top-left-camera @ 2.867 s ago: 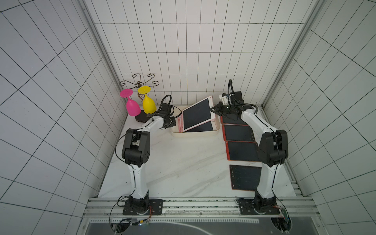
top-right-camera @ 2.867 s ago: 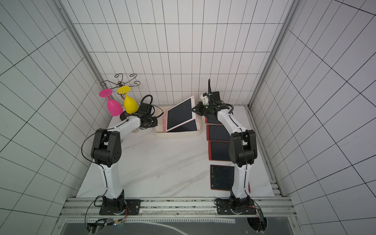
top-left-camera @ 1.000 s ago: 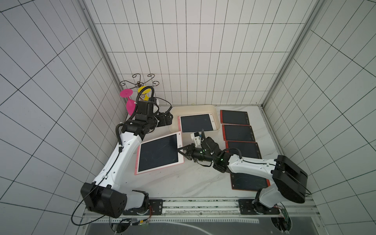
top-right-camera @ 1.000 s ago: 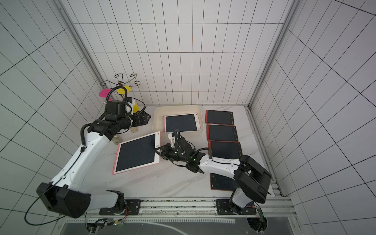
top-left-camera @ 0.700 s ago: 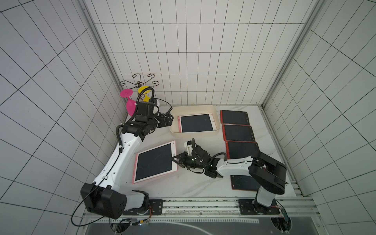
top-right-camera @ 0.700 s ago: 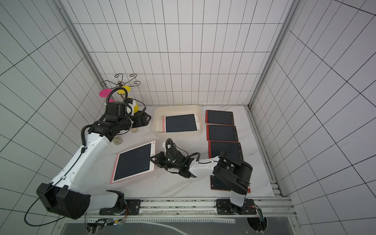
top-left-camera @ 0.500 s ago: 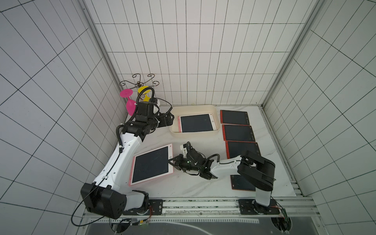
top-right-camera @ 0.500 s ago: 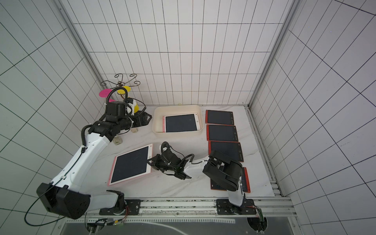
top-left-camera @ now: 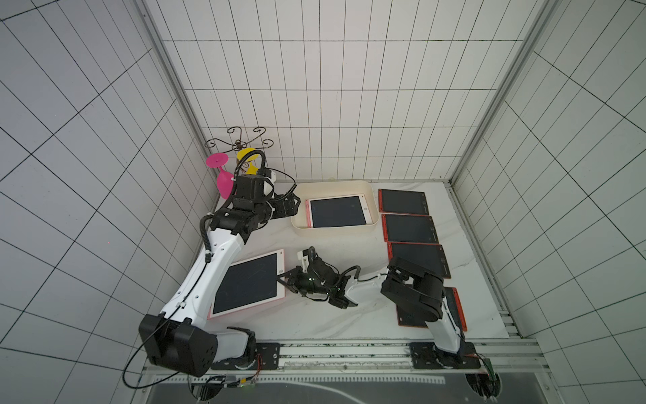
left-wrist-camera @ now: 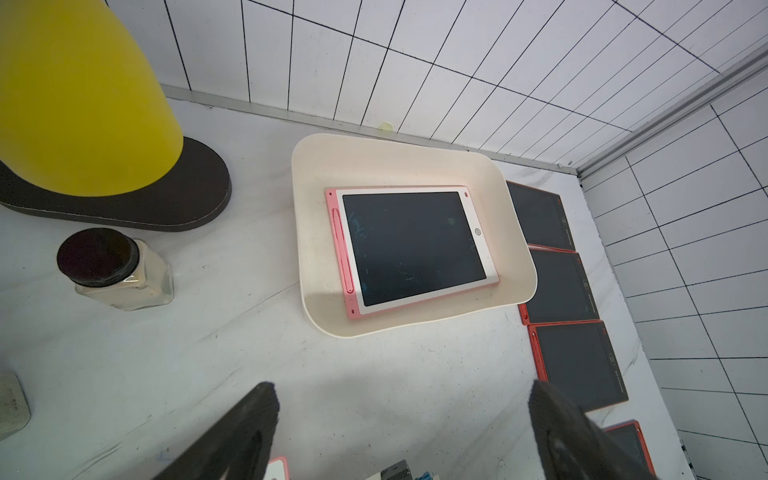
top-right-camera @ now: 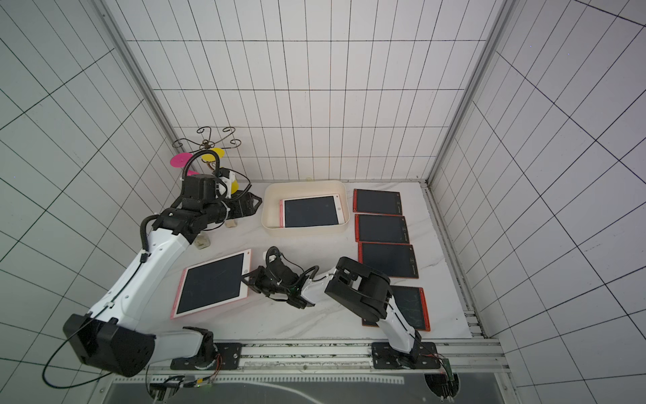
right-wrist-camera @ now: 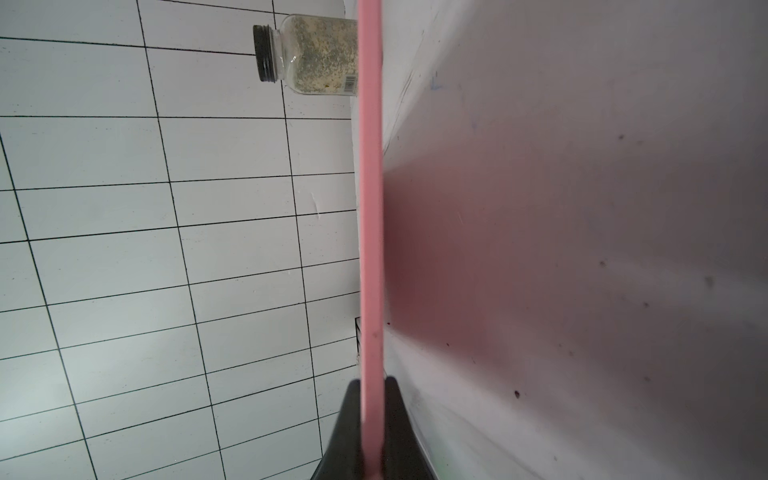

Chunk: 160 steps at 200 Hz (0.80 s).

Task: Take out the writing tablet from the storage box
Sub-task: Place the writing tablet at the center of the board.

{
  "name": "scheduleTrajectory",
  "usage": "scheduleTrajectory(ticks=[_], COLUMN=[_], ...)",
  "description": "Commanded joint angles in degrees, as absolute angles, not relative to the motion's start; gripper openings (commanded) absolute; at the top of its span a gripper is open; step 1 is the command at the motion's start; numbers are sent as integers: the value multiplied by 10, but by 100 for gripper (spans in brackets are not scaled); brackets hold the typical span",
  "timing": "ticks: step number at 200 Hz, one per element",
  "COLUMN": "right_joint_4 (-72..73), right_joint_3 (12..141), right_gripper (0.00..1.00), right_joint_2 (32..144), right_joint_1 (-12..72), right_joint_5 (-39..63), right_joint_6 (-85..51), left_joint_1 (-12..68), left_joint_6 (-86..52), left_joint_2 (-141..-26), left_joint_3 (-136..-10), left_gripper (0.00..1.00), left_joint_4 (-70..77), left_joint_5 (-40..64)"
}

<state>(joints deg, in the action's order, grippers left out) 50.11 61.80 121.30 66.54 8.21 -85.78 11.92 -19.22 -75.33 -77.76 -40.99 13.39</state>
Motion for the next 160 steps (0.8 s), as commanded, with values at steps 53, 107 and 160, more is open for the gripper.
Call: scheduleTrajectory(ticks=[53,107,160], right_joint_4=[617,640,627], right_joint_3=[697,732,774], right_gripper=[0,0,0], right_joint_2=[1271,1315,1344], right_joint_1=[672,672,672], right_joint_5=[100,98,102], right_joint_6=[-860,-866,-868], left_joint_1=[117,117,117], left_joint_6=[-162,-165,-163], left_joint_2=[-732,-733,-734], left_joint_3=[-783,-817,-824], left_gripper=[94,94,95], left_joint_4=[-418,-439,-439], left_joint_5=[76,54,63])
